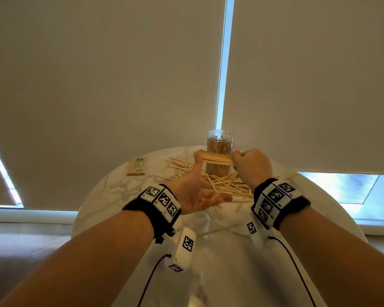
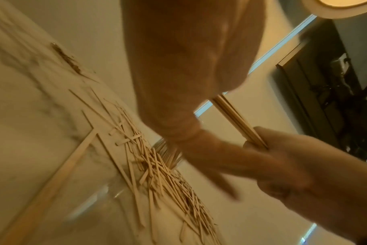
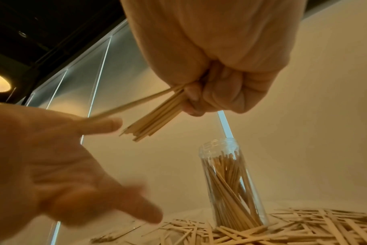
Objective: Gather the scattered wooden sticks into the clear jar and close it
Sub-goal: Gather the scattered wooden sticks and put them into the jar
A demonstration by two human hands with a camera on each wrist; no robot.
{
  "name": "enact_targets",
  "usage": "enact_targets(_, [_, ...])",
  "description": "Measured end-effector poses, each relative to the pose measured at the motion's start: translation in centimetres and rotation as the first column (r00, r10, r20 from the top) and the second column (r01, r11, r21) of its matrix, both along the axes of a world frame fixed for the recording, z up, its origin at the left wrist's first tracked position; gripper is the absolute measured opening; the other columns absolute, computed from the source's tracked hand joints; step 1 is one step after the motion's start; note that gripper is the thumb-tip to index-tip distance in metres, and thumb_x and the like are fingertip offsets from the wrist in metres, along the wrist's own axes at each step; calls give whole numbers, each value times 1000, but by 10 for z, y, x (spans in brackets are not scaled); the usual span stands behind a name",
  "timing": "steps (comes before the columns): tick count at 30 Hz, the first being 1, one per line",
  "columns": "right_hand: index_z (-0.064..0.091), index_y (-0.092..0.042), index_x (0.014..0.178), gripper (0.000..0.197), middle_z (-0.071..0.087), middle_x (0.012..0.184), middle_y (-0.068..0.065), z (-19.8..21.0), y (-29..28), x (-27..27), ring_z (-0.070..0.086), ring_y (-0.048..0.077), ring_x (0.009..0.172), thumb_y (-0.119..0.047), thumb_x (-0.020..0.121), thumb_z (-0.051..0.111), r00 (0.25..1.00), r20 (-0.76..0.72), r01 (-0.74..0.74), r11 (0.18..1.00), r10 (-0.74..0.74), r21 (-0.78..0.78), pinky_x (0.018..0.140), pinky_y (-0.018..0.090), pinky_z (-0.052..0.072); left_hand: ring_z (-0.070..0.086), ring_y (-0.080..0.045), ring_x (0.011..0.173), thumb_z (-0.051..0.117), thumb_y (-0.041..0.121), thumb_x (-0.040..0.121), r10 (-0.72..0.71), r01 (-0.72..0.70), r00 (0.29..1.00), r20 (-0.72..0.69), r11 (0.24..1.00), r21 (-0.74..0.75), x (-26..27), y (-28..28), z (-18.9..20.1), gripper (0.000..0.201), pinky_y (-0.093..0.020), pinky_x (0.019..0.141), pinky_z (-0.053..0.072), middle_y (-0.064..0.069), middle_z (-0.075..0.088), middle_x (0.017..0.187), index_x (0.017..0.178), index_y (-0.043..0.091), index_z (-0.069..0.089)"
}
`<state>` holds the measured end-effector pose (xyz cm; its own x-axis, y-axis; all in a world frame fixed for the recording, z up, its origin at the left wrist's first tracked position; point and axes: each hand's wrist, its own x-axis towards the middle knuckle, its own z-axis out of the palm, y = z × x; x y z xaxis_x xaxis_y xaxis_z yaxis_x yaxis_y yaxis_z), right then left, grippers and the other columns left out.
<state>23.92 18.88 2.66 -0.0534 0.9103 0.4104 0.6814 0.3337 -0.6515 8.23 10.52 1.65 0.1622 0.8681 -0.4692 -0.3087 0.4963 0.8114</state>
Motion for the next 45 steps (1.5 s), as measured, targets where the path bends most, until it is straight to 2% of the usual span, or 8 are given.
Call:
enact_targets(4, [68, -3, 62, 58, 65, 57, 9, -3, -7, -1, 57, 23, 52, -40, 100, 43, 999, 4, -44, 998, 44, 40, 50, 29, 41, 29, -6, 47, 38, 80, 83, 125, -121, 991, -55, 990, 68, -7, 12, 0, 77, -15, 35, 29, -1, 52, 65, 103, 7, 52])
enact_targets(11, [66, -12, 68, 65, 62, 59, 4, -8, -25, -16, 55, 15, 52, -56, 103, 33, 948, 271, -178, 984, 167, 16, 50, 26, 35, 30, -9, 42, 45, 26, 105, 453, -421, 885, -109, 877, 233, -13, 24, 2, 27, -17, 36, 25, -5, 46, 59, 86, 8, 50])
enact_targets(18, [63, -10, 72, 54, 58, 63, 4, -1, -25, -13, 56, 20, 58, -43, 104, 34, 927, 352, -147, 989, 132, 15, 52, 29, 42, 68, -25, 91, 43, 49, 102, 452, -409, 883, -129, 874, 264, -22, 28, 6, 47, -38, 78, 59, -12, 70, 102, 108, 8, 65])
enact_targets(25, [63, -10, 72, 53, 59, 65, 5, 3, -18, -8, 57, 18, 60, -44, 104, 36, 901, 418, -134, 991, 115, 17, 52, 28, 38, 74, -32, 63, 47, 30, 103, 496, -269, 730, -470, 841, 470, 2, 43, -7, 38, -47, 68, 62, -16, 73, 80, 88, 3, 69])
enact_targets(30, [63, -12, 66, 49, 53, 57, 1, 24, 15, 6, 51, 19, 54, -43, 99, 44, 936, 349, -44, 999, 40, 2, 48, 27, 32, 69, -26, 60, 29, 49, 105, 414, -233, 788, -455, 885, 402, 1, 71, 9, 56, -31, 53, 59, -19, 74, 86, 103, 5, 63])
enact_targets(33, [69, -11, 71, 46, 57, 59, 3, 61, 56, 19, 52, 21, 52, -43, 96, 48, 953, 287, 67, 993, -92, 97, 50, 28, 40, 66, -25, 72, 40, 23, 106, 472, -301, 795, -381, 852, 428, -15, 100, 21, 28, -32, 61, 58, -16, 67, 93, 124, 5, 53])
enact_targets(40, [61, -17, 64, 36, 56, 61, 3, 124, 142, 0, 52, 21, 56, -37, 92, 54, 760, 610, 50, 956, -224, 288, 49, 27, 35, 49, -34, 129, 87, 33, 71, 291, 116, 577, -763, 896, 429, -33, 179, 21, 115, -43, 107, 43, -17, 43, 148, 156, 18, 11])
enact_targets(45, [56, -16, 58, 39, 53, 57, 1, 132, 168, -36, 49, 18, 55, -37, 91, 57, 518, 849, -147, 966, -107, 211, 52, 26, 38, 45, -31, 135, 92, 61, 40, 259, 157, 658, -707, 871, 466, -21, 218, 9, 158, -47, 111, 39, -12, 41, 152, 155, 30, -11])
